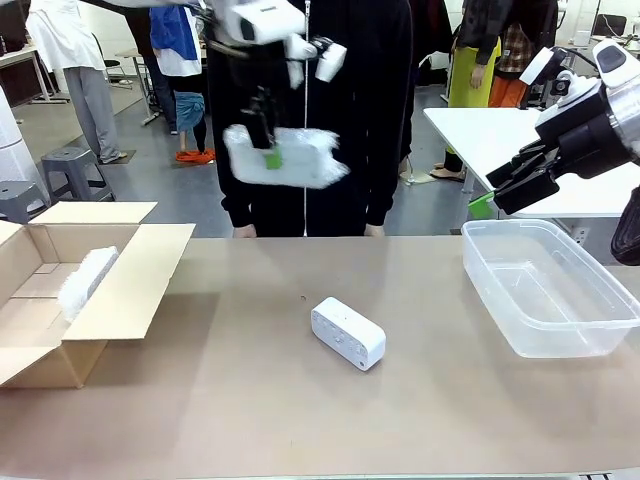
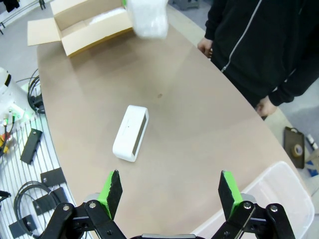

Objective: Separate and place wrapped and unwrapped clocks.
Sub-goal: If the picked Digital clock is wrapped, place it in the Package Box ; if not, place it in the Organizing box, then pick up the Digital clock indicated by the person.

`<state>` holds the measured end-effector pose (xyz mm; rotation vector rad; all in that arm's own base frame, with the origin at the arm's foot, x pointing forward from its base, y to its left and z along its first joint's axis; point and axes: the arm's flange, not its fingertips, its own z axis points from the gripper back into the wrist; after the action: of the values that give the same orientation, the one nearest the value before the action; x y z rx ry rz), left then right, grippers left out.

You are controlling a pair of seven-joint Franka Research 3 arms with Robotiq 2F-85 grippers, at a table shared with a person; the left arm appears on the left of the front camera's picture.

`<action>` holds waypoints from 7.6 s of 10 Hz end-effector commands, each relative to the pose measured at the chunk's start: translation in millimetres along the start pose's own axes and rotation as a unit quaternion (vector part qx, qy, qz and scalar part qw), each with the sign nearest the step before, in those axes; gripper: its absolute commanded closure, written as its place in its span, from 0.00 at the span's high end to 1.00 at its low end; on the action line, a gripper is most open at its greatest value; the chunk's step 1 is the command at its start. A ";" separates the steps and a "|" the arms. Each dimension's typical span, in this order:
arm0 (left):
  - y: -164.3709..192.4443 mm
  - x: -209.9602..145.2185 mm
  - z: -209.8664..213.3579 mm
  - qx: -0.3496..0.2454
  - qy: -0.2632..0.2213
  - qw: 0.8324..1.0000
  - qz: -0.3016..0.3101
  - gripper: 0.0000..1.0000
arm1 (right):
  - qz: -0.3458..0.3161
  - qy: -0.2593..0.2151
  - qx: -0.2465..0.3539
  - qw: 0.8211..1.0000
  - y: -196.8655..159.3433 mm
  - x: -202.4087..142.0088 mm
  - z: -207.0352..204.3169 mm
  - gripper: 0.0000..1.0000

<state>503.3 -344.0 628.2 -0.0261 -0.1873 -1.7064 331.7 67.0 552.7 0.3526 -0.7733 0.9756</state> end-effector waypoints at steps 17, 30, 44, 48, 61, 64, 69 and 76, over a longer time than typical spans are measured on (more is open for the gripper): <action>-96.8 -409.6 -90.2 0.004 -0.022 0.695 0.719 0.53 | 0.001 -0.003 0.009 1.000 -0.6 -0.8 -1.8 1.00; -52.3 -471.8 -175.5 0.071 0.026 0.635 0.769 1.00 | 0.001 -0.003 0.009 1.000 -0.6 -0.8 -1.8 1.00; -162.3 -435.5 -5.0 0.084 -0.031 0.683 0.725 1.00 | 0.001 -0.003 0.009 1.000 -0.6 -0.8 -1.8 1.00; -163.6 -417.9 -0.8 0.093 -0.045 0.702 0.705 1.00 | 0.001 -0.003 0.009 1.000 -0.6 -0.8 -1.8 1.00; -159.3 -414.3 1.7 0.087 -0.029 0.700 0.709 1.00 | 0.001 -0.003 0.009 1.000 -0.6 -0.8 -1.8 1.00; -159.3 -414.3 1.7 0.087 -0.029 0.700 0.709 1.00 | 0.001 -0.003 0.009 1.000 -0.6 -0.8 -1.8 1.00; -159.3 -414.3 1.7 0.087 -0.029 0.700 0.709 1.00 | 0.001 -0.003 0.009 1.000 -0.6 -0.8 -1.8 1.00; -171.8 -234.5 12.1 -0.043 -0.279 0.918 0.279 1.00 | 0.001 -0.003 0.009 1.000 -0.6 -0.8 -1.8 1.00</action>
<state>388.1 -105.9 599.8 -0.4756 -0.4803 -0.9291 331.5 67.1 552.5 0.3527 -0.7711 0.9762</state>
